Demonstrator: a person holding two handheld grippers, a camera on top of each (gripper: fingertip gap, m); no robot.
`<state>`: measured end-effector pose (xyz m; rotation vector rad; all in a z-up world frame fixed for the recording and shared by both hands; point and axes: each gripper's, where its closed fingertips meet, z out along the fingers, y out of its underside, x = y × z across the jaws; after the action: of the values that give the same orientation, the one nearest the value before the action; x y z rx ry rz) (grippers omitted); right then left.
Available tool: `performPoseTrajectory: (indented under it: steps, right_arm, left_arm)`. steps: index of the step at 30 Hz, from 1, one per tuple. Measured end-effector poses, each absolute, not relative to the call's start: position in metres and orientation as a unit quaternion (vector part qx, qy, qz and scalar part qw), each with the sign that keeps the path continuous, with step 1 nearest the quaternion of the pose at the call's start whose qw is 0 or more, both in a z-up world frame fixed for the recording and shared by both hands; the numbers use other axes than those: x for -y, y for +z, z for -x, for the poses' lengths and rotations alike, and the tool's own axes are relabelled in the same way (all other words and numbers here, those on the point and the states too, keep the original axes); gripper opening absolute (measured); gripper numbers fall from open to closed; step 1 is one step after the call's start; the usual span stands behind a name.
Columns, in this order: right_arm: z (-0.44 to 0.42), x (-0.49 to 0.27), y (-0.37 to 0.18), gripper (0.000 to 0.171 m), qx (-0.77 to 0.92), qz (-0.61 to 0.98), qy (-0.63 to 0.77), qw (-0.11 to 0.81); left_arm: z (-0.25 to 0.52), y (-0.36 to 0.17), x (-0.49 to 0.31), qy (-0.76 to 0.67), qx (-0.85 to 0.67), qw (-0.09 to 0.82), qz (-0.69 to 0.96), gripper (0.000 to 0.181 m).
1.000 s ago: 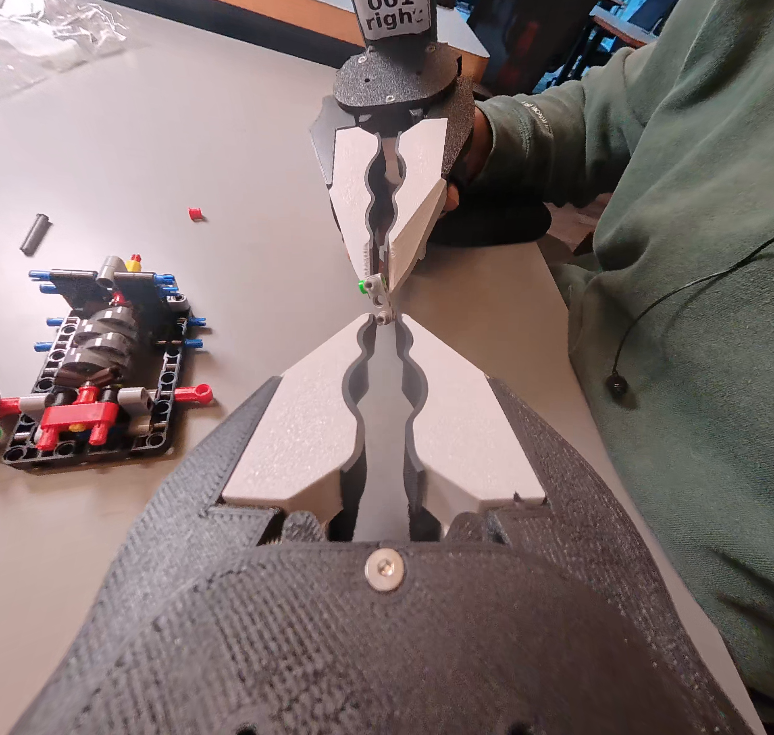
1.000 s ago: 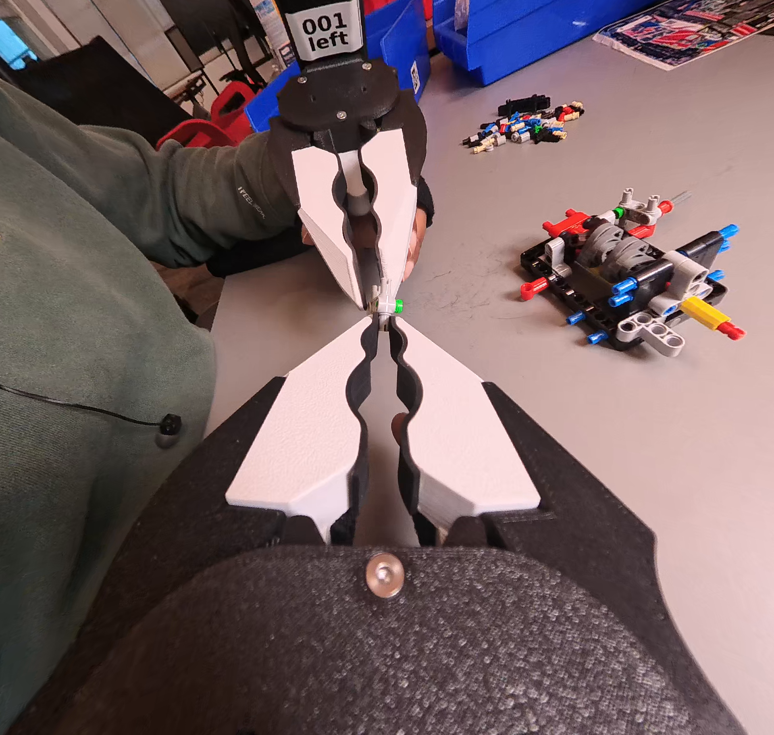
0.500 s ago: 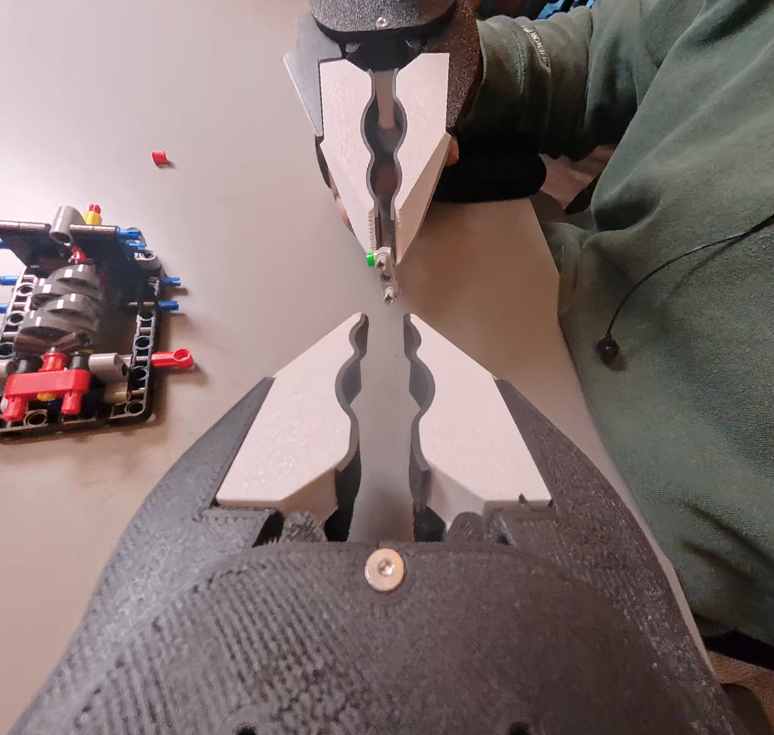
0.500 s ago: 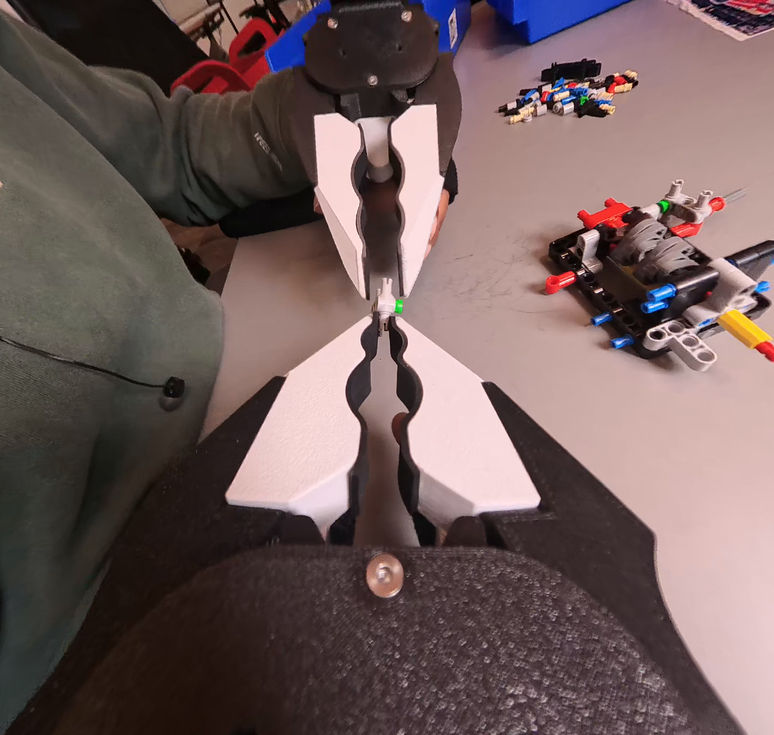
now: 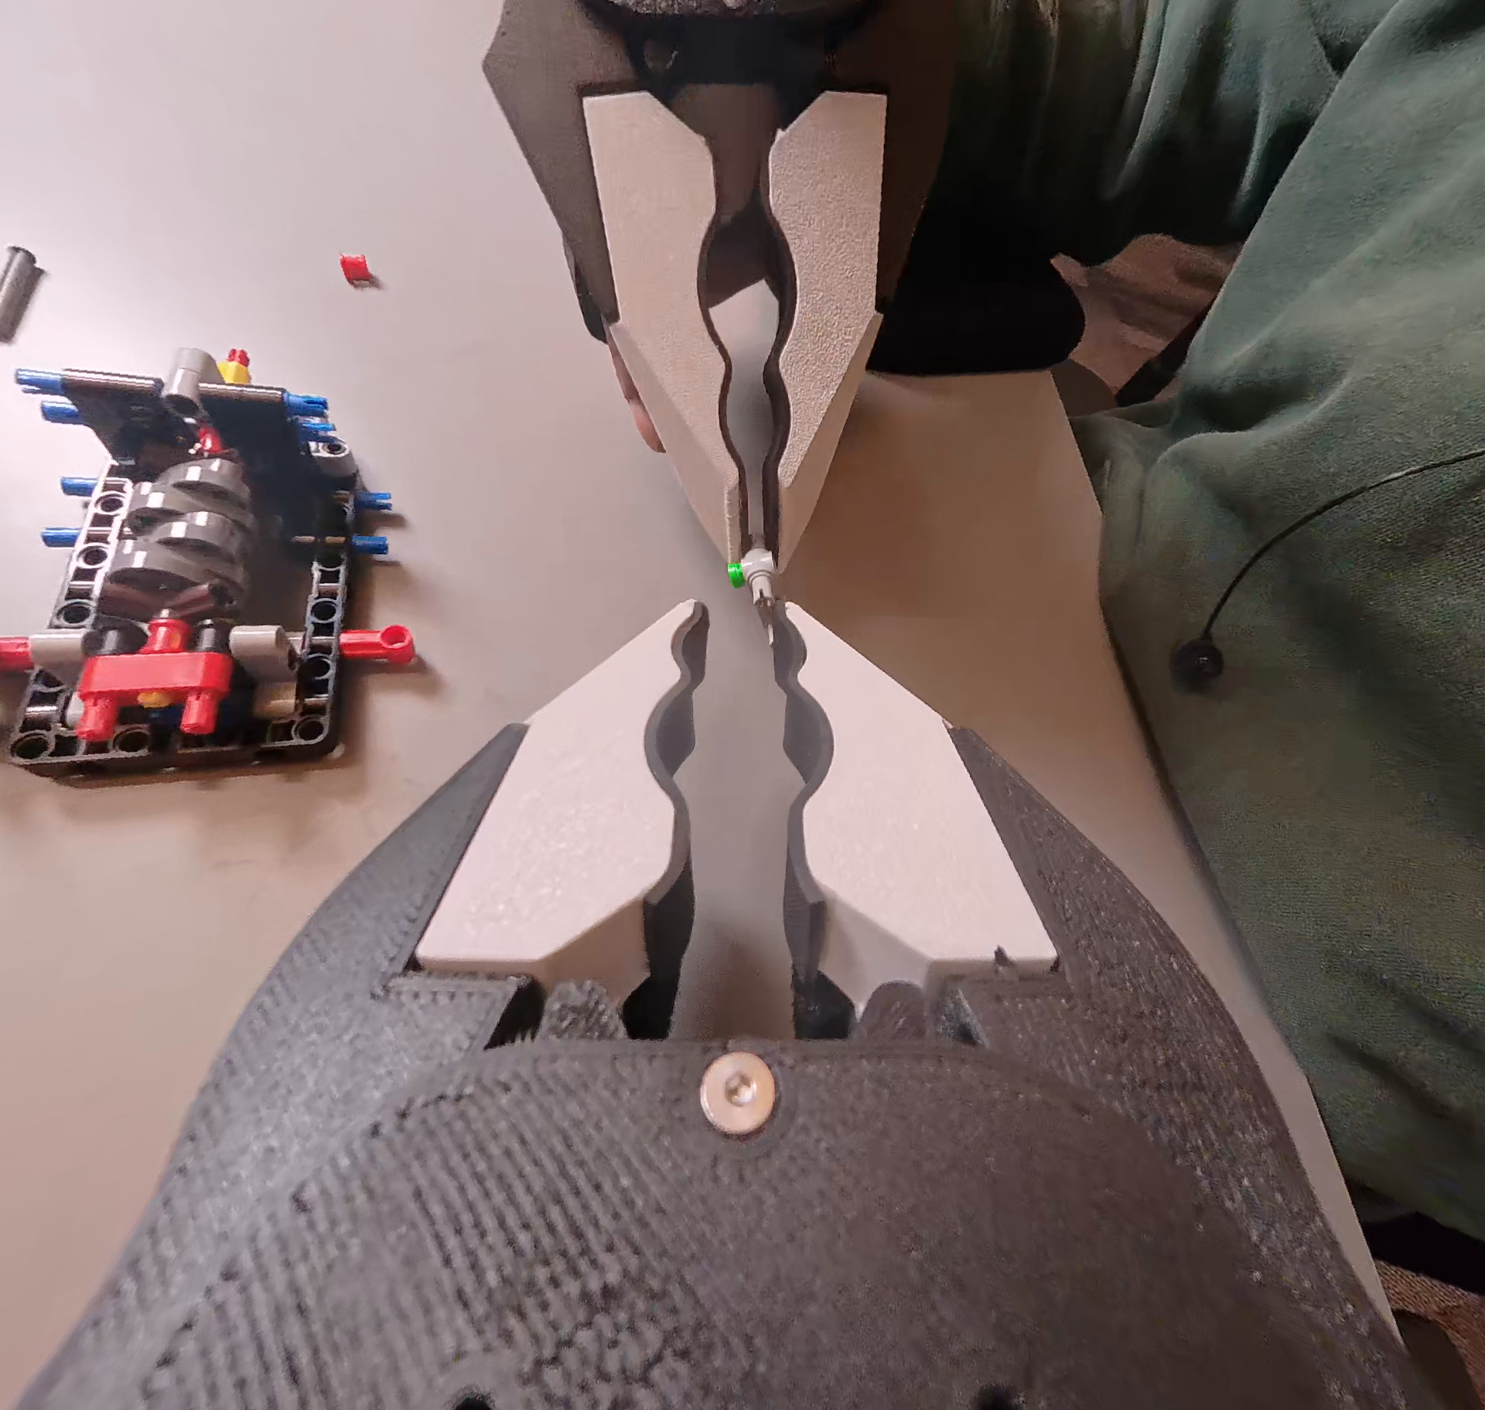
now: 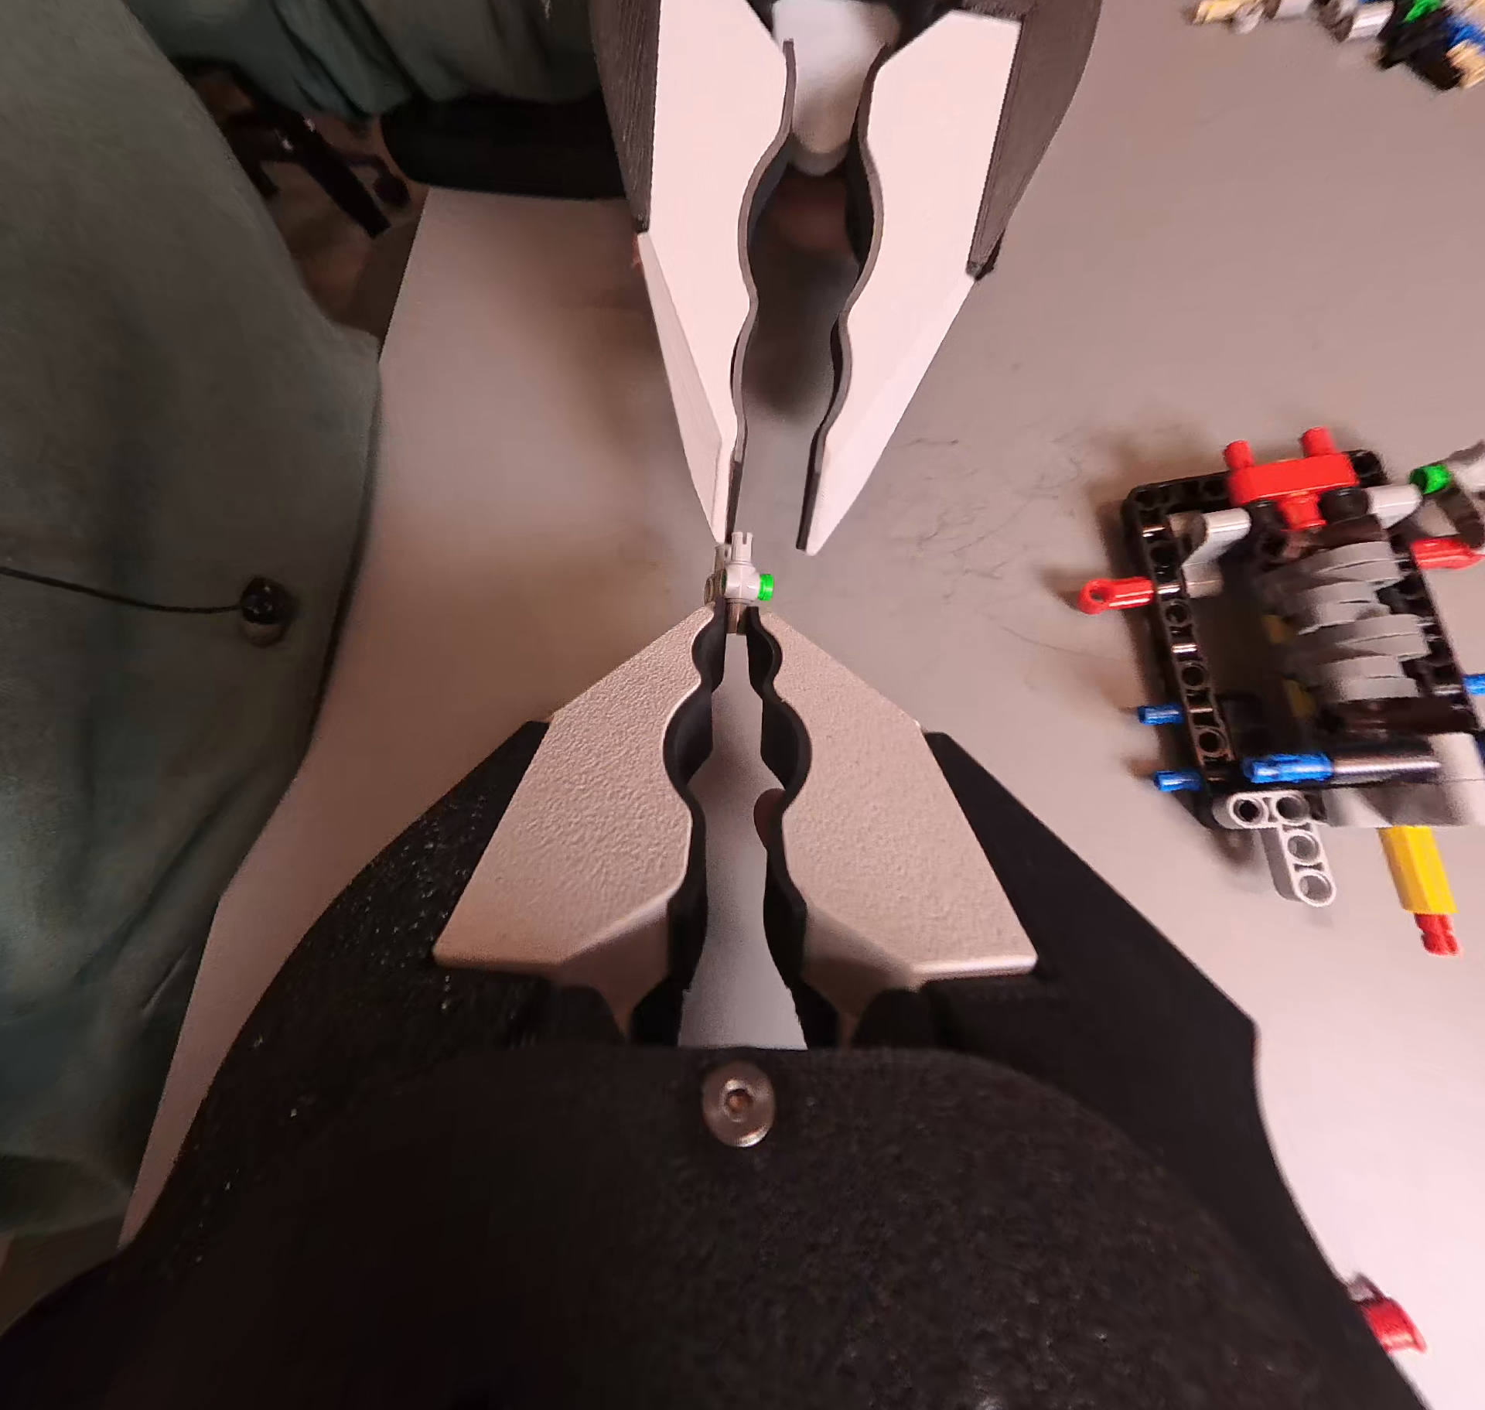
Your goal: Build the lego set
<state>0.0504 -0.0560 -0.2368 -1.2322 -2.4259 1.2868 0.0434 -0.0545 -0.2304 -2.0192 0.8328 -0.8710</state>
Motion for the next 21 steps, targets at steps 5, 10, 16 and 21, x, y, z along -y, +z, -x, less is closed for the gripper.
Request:
performPoseTrajectory:
  steps: [5,10,16,21]
  right_arm:
    - [-0.056,0.056,-0.246,0.002,0.827,0.397,0.397,0.023]
    - [-0.063,0.059,-0.257,0.002,0.857,0.370,0.357,-0.023]
    - [-0.057,0.061,-0.263,0.002,0.872,0.355,0.336,-0.029]
    - [-0.046,0.052,-0.258,0.007,0.845,0.389,0.367,-0.006]
  left_arm:
    - [-0.047,-0.232,0.057,-0.344,-0.331,0.377,0.794,0.012]
    - [-0.055,-0.242,0.064,-0.327,-0.362,0.357,0.796,0.011]
    - [-0.058,-0.257,0.062,-0.299,-0.364,0.338,0.815,0.003]
    - [-0.052,-0.261,0.059,-0.296,-0.338,0.323,0.833,0.003]
